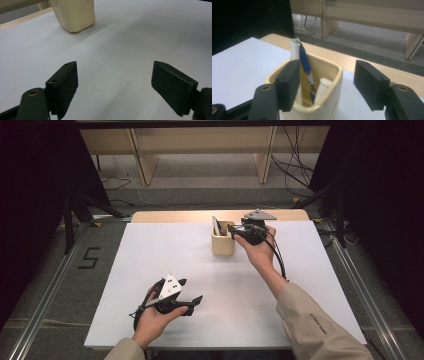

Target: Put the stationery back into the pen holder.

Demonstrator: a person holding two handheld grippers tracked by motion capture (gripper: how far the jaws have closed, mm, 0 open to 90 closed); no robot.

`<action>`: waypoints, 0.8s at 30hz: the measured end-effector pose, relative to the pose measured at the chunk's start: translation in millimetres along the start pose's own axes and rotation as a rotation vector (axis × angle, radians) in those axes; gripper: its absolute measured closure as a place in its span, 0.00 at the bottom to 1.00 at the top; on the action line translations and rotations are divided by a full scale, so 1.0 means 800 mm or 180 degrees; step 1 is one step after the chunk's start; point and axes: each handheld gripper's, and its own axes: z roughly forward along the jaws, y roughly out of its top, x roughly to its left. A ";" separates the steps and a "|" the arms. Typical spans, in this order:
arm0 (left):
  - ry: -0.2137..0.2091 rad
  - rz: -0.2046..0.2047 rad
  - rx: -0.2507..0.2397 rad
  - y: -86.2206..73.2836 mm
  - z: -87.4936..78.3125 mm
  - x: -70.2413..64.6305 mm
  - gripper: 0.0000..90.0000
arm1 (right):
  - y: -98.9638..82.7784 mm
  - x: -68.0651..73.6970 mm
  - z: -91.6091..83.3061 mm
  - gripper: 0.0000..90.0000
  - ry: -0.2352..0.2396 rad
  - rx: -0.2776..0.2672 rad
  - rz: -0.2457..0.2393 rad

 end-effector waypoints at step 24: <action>0.0027 -0.0027 -0.0002 -0.001 0.000 0.002 0.24 | -0.013 -0.003 -0.025 0.37 0.0142 0.0120 -0.0048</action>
